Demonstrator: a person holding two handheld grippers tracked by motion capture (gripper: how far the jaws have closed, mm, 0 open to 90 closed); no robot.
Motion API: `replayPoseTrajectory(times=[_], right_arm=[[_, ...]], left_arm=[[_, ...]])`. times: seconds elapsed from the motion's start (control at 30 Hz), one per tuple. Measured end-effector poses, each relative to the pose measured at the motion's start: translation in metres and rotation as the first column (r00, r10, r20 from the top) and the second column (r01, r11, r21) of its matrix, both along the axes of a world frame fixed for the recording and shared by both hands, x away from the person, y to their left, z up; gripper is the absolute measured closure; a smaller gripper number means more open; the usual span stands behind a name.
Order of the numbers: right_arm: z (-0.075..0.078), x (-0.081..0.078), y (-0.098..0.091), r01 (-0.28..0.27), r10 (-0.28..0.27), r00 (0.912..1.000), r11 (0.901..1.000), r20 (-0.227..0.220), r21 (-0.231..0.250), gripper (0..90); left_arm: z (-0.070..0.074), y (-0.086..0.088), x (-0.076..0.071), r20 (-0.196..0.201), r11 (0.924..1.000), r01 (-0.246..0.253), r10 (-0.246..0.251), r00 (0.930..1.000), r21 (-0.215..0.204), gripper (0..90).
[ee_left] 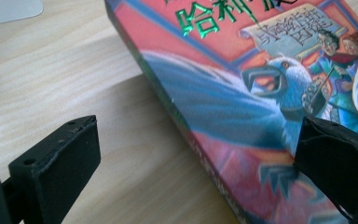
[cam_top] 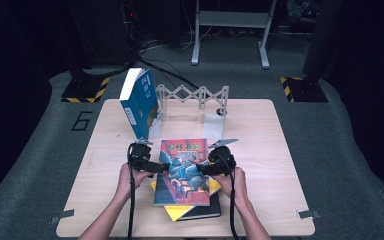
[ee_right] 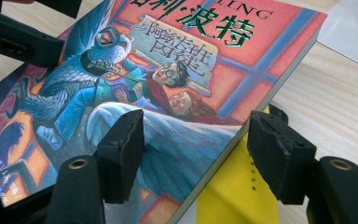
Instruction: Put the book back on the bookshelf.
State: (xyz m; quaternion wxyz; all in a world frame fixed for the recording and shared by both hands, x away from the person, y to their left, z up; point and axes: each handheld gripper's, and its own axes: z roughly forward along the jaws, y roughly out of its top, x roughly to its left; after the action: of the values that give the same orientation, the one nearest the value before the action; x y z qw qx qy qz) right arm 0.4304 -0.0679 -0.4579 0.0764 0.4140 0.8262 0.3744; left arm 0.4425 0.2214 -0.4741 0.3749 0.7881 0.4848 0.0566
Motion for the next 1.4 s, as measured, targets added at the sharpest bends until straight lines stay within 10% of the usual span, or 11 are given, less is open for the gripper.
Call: replayPoseTrajectory(times=[0.53,0.83,1.4], right_arm=[[0.000,0.000,0.015,-0.028,0.028,0.9996,0.9996,0.004,0.002,38.8],[0.000,-0.002,0.018,-0.031,0.031,0.9993,0.9994,0.019,-0.015,39.5],[0.000,-0.002,0.025,-0.030,0.030,0.9992,0.9993,0.027,-0.021,39.7]], left_arm=[[-0.004,0.002,0.010,-0.041,0.9983,0.033,-0.035,0.9985,-0.049,0.4],[-0.013,0.004,0.016,-0.109,0.9887,0.037,-0.054,0.9926,-0.145,0.5],[0.016,0.004,0.001,0.013,0.9973,0.035,-0.035,0.9993,-0.064,11.1]])
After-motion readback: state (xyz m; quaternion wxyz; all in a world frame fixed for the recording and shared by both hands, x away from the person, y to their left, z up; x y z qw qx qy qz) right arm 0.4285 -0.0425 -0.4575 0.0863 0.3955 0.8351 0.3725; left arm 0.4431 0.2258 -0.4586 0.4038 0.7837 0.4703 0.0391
